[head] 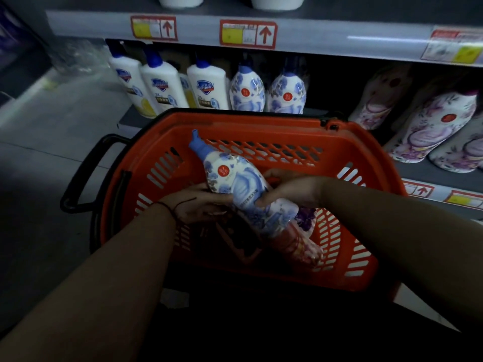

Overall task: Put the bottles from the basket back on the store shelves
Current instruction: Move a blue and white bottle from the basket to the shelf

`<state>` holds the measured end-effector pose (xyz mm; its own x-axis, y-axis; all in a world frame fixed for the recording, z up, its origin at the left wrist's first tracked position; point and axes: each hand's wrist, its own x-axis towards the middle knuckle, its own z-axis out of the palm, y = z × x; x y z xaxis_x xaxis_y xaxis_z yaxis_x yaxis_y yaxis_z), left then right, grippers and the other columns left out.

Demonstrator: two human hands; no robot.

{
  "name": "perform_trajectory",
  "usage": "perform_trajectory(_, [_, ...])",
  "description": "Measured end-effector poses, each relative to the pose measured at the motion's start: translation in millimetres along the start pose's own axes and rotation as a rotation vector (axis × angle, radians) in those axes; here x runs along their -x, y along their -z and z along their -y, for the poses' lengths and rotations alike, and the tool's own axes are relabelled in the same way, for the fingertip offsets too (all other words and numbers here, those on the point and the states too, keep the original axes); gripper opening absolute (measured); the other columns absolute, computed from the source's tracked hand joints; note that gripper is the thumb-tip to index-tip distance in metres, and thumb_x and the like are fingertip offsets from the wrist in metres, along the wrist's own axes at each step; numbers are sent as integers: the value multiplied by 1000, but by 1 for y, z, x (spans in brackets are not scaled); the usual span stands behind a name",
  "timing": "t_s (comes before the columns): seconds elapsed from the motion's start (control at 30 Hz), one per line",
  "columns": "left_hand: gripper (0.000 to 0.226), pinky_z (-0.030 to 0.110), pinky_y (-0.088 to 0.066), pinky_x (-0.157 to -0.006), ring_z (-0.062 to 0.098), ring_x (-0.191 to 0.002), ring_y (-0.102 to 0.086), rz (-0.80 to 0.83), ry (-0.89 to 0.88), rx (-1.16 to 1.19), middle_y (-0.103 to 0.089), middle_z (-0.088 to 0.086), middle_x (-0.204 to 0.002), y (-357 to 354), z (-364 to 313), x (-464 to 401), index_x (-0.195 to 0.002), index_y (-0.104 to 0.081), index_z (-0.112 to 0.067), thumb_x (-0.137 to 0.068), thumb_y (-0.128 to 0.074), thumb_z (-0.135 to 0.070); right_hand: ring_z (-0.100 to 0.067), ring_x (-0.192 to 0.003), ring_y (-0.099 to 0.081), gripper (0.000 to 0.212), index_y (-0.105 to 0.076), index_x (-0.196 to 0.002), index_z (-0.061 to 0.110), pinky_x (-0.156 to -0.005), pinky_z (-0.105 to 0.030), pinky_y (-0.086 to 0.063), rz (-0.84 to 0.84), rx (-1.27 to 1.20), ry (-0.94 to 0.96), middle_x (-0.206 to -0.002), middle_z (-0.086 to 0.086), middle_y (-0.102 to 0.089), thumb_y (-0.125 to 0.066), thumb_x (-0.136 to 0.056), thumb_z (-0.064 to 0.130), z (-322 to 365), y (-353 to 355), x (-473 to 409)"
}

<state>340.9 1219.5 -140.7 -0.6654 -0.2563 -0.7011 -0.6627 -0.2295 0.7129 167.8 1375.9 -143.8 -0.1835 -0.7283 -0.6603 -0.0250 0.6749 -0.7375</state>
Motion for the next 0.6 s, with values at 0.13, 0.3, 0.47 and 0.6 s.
perform_trajectory(0.13, [81,36,-52,-85,24,-95,-67,31,-78,131,-69,8,-115,2,-6,1,-117,-65,-20,-43,-93,-36,-20,-121,-51,74,-52,-120,28,-105,-43,-42,3,-66,31,-129,6,-54,-88,-55,34,10,2,16])
perform_trajectory(0.3, [59,41,-52,-92,26,-102,-67,-35,-174,262,-71,5,-112,-13,-28,9,-118,-62,-22,-62,-77,-27,-13,-105,-63,55,-50,-119,28,-80,-28,-52,-45,-120,78,-118,7,-63,-80,-73,21,22,7,46])
perform_trajectory(0.47, [48,42,-50,-93,24,-103,-68,-35,-301,229,-72,5,-111,-36,-55,24,-113,-67,-19,-66,-75,-29,-17,-106,-65,65,-53,-122,23,-88,-40,-55,-160,-124,121,-120,1,-65,-85,-65,19,32,20,83])
perform_trajectory(0.6, [24,36,-55,-81,21,-93,-71,14,-323,175,-75,4,-100,-72,-78,33,-105,-69,-16,-82,-69,-22,-24,-110,-65,76,-59,-117,24,-97,-55,-48,-220,-109,150,-119,-3,-68,-89,-48,33,24,40,125])
